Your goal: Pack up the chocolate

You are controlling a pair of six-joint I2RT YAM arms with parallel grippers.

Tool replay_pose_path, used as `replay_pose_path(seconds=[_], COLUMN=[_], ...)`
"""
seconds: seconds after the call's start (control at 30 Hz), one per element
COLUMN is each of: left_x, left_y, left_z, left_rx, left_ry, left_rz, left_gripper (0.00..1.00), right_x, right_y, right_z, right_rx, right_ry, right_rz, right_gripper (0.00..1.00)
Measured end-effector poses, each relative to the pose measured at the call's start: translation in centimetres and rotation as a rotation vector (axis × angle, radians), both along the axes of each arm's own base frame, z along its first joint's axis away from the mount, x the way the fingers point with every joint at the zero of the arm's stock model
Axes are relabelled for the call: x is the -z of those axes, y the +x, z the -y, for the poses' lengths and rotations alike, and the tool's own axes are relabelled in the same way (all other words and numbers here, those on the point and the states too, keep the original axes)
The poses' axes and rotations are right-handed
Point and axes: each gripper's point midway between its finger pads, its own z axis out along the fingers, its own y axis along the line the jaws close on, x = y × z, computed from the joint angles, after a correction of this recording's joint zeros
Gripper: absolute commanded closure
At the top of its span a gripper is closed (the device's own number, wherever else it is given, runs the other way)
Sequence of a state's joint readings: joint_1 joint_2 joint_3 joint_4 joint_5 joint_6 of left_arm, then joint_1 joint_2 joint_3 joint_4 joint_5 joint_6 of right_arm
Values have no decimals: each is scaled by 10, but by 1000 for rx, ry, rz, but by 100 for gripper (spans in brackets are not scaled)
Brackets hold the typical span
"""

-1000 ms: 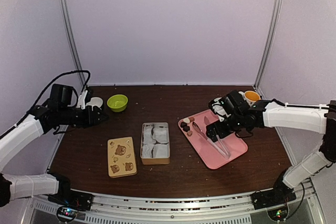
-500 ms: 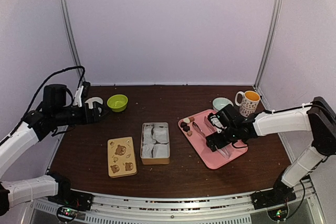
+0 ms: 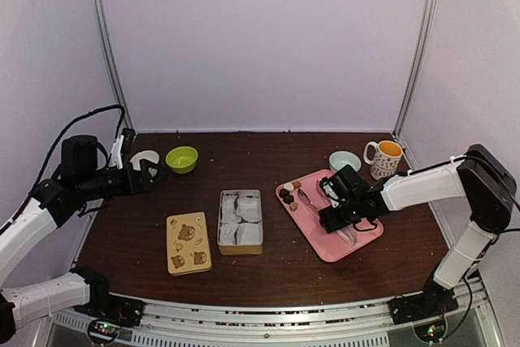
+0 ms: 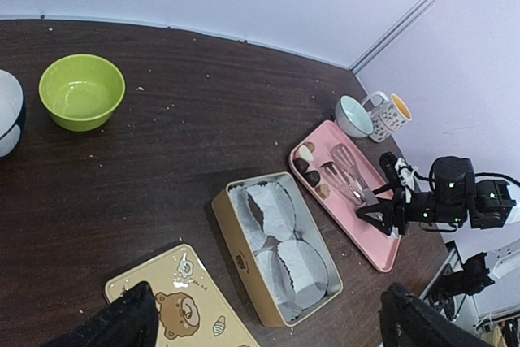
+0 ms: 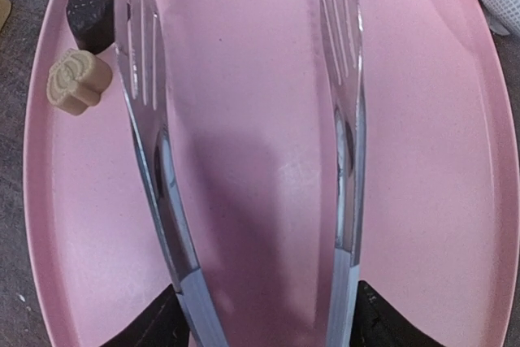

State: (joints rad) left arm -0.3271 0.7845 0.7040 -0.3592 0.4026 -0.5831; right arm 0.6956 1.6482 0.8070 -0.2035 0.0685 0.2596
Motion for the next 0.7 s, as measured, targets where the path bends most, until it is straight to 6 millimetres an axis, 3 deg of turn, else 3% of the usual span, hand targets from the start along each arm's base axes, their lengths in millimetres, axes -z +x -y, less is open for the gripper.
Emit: replay_pose_path(seconds=[0.07, 0.33, 0.43, 0.7], left_x=[0, 0, 1, -4], left_y=[0, 4, 5, 7], left_z=[0, 1, 1, 3], left_rx=[-3, -12, -13, -13], left_ry=[-4, -18, -21, -43], left_rz=[-1, -12, -16, -2], left_gripper=[2, 3, 3, 3], right_x=[-1, -7, -25, -88], right_y=[3, 5, 3, 4], right_z=[-2, 0, 5, 1], right_rx=[2, 22, 28, 18], right_ry=[7, 10, 32, 153], right_rz=[6, 31, 74, 196], right_gripper=[47, 58, 66, 68])
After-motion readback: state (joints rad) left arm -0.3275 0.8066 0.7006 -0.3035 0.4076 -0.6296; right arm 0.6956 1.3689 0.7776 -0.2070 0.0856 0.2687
